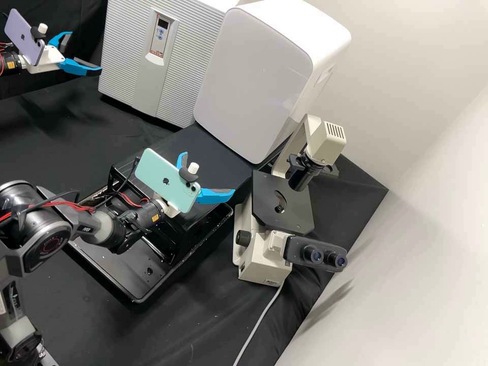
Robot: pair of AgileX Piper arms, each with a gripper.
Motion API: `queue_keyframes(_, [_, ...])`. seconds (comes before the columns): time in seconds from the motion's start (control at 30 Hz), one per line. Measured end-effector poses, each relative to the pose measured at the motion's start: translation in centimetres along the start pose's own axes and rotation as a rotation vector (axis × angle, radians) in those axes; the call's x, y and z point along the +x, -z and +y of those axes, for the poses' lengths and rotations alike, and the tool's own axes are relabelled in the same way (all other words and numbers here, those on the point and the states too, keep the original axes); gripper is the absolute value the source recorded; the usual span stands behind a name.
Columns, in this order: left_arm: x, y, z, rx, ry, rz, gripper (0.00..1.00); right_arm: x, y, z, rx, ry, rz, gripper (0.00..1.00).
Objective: Open the incubator door
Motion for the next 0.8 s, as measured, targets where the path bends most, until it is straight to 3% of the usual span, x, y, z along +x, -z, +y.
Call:
queue_keyframes(0.33, [-0.6,-0.4,0.5,0.004,0.008,0.0,1.0,0.0,0.0,0.0,0.0,0.0,0.0,1.0])
queue_keyframes(0.8, [-0.7,-1.4,0.1,0.003,0.033,-0.018,1.0,0.0,0.0,0.0,0.0,0.0,0.0,1.0])
